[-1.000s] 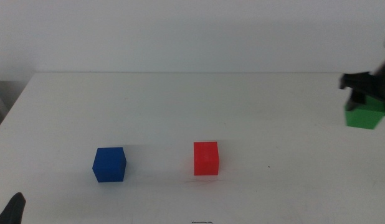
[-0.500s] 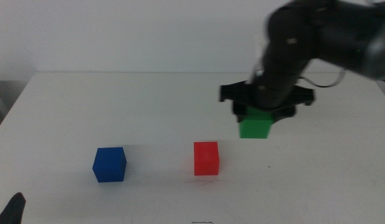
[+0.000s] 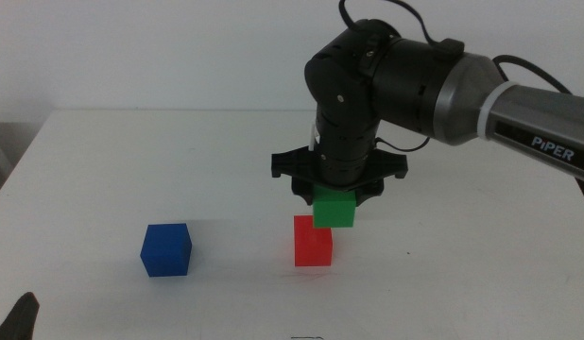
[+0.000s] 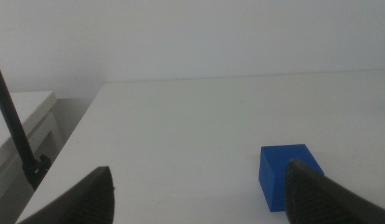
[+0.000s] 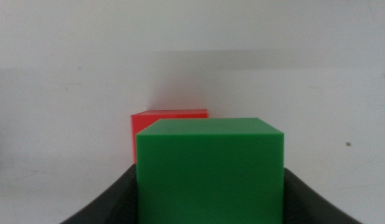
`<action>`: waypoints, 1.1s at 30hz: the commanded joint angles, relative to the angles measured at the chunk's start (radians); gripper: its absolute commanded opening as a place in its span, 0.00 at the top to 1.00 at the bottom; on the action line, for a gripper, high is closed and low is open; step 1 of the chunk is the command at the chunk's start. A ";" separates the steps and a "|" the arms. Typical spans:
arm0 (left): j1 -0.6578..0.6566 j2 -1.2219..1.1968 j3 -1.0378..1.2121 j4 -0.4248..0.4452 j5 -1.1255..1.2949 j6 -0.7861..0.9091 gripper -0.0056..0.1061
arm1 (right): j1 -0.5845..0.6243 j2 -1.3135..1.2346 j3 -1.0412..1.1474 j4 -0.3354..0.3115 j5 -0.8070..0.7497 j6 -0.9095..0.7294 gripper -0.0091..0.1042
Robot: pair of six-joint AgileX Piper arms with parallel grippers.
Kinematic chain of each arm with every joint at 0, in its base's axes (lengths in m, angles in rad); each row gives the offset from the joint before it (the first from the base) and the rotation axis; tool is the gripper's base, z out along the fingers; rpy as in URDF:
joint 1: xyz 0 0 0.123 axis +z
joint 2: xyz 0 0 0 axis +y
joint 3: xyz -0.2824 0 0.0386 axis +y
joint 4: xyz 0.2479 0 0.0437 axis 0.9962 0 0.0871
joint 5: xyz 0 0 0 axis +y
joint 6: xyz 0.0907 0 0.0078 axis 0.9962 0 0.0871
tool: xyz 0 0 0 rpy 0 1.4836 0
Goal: Stack red cubes first, then green, then blue cubes in a specific spot.
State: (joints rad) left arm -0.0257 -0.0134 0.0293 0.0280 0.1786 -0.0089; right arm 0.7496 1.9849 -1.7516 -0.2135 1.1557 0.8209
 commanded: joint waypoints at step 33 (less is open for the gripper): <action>-0.001 -0.020 -0.003 0.000 -0.084 -0.008 0.11 | 0.027 0.046 -0.039 -0.009 -0.067 0.010 0.93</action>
State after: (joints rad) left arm -0.0257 -0.0134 0.0293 0.0280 0.1786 -0.0089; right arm 0.7795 2.0770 -1.7630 -0.1915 1.0912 0.8300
